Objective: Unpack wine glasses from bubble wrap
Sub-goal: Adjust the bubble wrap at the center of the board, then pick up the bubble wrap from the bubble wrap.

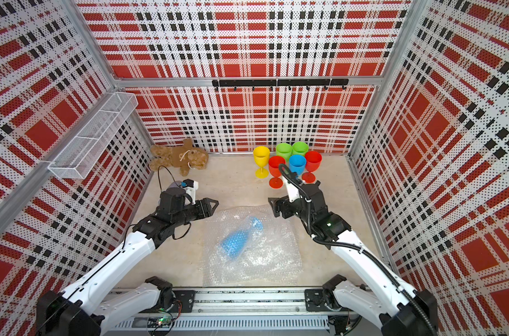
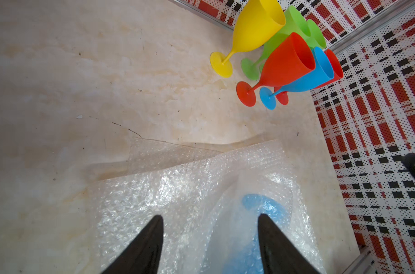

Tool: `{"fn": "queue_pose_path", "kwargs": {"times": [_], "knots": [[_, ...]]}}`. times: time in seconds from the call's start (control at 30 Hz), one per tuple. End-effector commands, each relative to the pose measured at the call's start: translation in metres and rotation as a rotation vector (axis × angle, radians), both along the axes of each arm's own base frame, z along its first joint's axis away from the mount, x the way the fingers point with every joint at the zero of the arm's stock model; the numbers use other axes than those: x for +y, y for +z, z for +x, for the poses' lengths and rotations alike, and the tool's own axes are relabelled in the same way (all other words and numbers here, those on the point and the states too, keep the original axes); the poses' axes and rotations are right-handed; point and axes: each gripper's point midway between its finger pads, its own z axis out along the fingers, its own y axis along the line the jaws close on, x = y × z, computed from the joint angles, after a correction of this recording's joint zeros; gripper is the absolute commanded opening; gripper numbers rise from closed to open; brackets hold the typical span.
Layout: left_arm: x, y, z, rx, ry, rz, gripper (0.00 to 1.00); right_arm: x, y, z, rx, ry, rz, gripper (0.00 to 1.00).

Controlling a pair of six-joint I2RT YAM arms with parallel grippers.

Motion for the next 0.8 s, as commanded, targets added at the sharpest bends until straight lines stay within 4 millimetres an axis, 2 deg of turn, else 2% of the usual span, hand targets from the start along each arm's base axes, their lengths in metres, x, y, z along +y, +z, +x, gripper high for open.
{"fn": "queue_pose_path", "kwargs": {"times": [0.0,0.1,0.2,0.3,0.4,0.53,0.67,0.77], "knots": [[0.008,0.005,0.004,-0.056,0.024,0.016,0.65,0.048,-0.022,-0.041,-0.316,0.575,-0.431,1.00],[0.010,0.007,0.003,-0.068,0.026,0.012,0.65,0.060,-0.054,-0.045,-0.470,0.766,-0.725,1.00],[0.012,0.009,0.003,-0.078,0.033,0.013,0.65,0.073,-0.074,-0.052,-0.493,0.894,-0.866,1.00],[0.016,0.008,0.002,-0.083,0.043,0.012,0.65,0.090,-0.082,-0.070,-0.542,0.992,-0.893,1.00],[0.019,0.012,0.003,-0.094,0.056,0.012,0.65,0.092,-0.108,-0.082,-0.504,1.071,-0.993,1.00],[0.021,0.011,0.004,-0.092,0.061,0.006,0.65,0.094,-0.132,-0.086,-0.449,1.080,-1.011,1.00],[0.023,0.011,0.005,-0.093,0.066,0.005,0.64,0.111,-0.140,-0.085,-0.423,1.055,-0.944,1.00],[0.023,0.011,0.005,-0.091,0.068,0.005,0.64,0.123,-0.154,-0.087,-0.403,1.079,-0.933,1.00]]}}
